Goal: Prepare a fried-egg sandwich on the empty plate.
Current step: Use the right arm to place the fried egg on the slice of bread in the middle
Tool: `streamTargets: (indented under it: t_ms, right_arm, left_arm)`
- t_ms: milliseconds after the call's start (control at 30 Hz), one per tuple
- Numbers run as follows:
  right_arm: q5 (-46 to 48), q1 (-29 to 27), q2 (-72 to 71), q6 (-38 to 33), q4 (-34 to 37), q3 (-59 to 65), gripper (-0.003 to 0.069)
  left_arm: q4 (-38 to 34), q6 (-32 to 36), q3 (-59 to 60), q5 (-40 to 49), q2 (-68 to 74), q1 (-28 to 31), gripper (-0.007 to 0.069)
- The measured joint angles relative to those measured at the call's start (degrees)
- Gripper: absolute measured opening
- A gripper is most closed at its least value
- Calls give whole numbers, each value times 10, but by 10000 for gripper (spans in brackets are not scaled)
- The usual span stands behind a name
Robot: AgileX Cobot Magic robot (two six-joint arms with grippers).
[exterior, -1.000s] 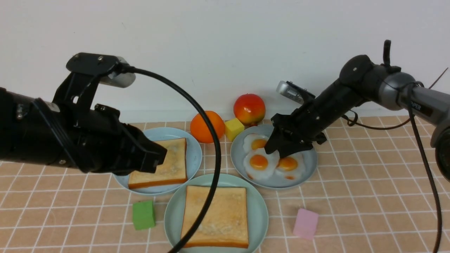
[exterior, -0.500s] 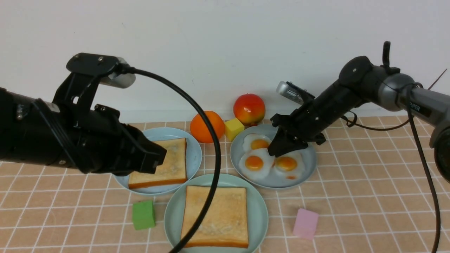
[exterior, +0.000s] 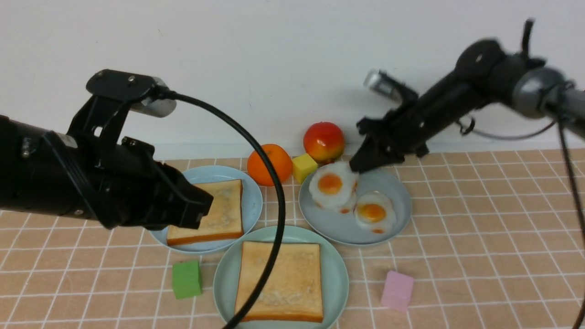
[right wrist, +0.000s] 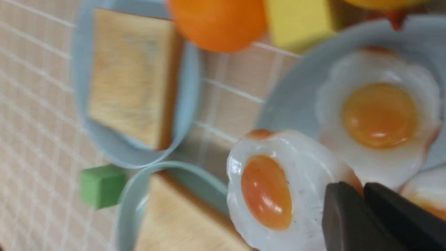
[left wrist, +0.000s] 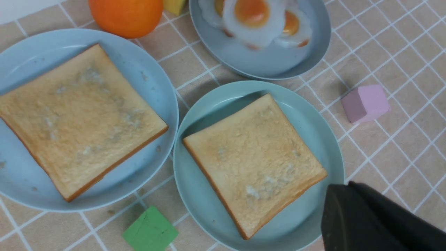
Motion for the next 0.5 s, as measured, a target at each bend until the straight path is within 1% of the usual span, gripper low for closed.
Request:
streamTargets:
  t_ms: [100,167,300,367,400,433,500]
  right_arm:
    - [15,0,-26,-8,3,0,55]
    - [23,4,-52,-28,16,2,55]
    - [23,21,-62,-41,31,22,55]
    - [21,36,-62,-47,35,47,55]
    - [21,56,-60,-53,38,79,55]
    - [21,61,-60,-56,38,86,55]
    - [21,91,-58,-73,43,130,55]
  left_arm:
    - [1,-2,0,0,0,0,-1]
    - [1,-10,0,0,0,0,1]
    - [1,-22,0,-1,0,0,4]
    - [1,-26,0,-1,0,0,5]
    - [1,-26,0,-2,0,0,8]
    - [1,-26,0,-2,0,0,8]
    - [1,-26,0,-2,0,0,11]
